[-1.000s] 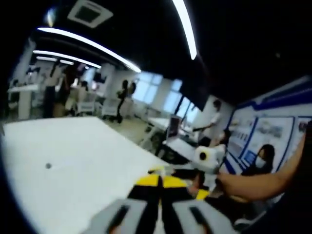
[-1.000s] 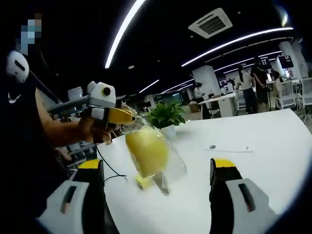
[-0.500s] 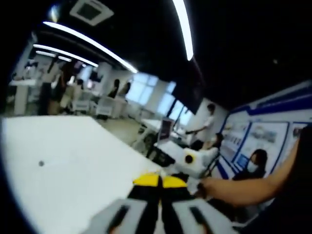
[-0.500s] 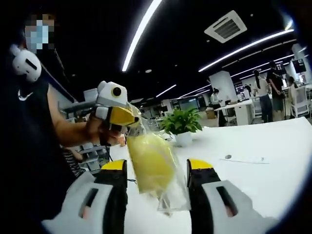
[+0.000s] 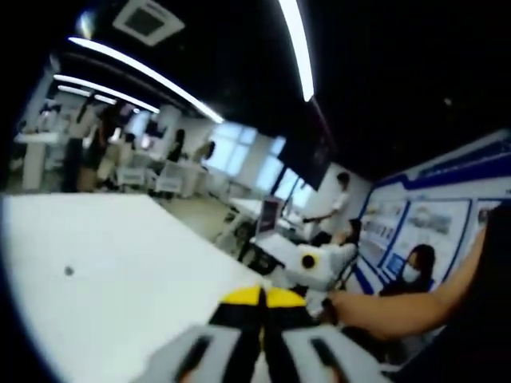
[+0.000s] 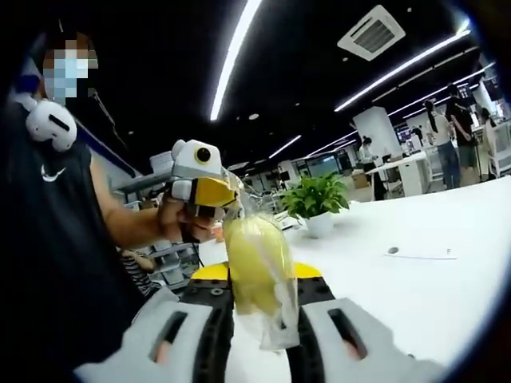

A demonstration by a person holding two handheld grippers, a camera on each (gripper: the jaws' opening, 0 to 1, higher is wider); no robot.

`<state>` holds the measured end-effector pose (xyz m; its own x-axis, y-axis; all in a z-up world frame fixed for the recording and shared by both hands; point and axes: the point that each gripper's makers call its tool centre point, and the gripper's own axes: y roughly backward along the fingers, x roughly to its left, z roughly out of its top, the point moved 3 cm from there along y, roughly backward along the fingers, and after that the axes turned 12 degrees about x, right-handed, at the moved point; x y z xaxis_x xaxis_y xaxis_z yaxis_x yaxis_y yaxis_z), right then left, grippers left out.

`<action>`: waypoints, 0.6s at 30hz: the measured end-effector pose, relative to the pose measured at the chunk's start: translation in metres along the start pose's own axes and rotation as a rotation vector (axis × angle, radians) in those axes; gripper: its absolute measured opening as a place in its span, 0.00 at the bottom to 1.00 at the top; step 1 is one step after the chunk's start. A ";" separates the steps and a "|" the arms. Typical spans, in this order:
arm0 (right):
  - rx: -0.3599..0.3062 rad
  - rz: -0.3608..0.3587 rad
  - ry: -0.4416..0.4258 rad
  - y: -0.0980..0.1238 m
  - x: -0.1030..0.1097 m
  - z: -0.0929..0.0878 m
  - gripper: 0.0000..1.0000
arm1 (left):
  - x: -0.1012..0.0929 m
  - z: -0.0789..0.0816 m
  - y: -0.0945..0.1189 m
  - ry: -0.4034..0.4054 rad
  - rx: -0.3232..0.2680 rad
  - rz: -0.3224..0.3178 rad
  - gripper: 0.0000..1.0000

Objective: Compare the silicone blocks by pressing each to a similar depth, holding the contact briefly, and releasing to observe deformation and rebound differences across the visible hardness samples.

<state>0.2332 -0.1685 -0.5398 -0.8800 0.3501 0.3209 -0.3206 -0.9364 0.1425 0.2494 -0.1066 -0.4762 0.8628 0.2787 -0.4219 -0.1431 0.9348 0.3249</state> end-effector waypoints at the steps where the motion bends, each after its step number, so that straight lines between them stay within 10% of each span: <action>1: 0.004 0.001 -0.006 0.000 0.000 0.001 0.14 | 0.000 0.000 0.001 0.000 0.000 -0.001 0.00; 18: 0.111 0.002 -0.159 -0.002 0.006 -0.007 0.03 | 0.008 -0.008 0.000 -0.053 -0.005 0.019 0.00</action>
<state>0.2262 -0.1649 -0.5444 -0.8111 0.3560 0.4641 -0.2709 -0.9318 0.2414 0.2528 -0.1028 -0.4866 0.8842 0.2849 -0.3702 -0.1623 0.9304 0.3285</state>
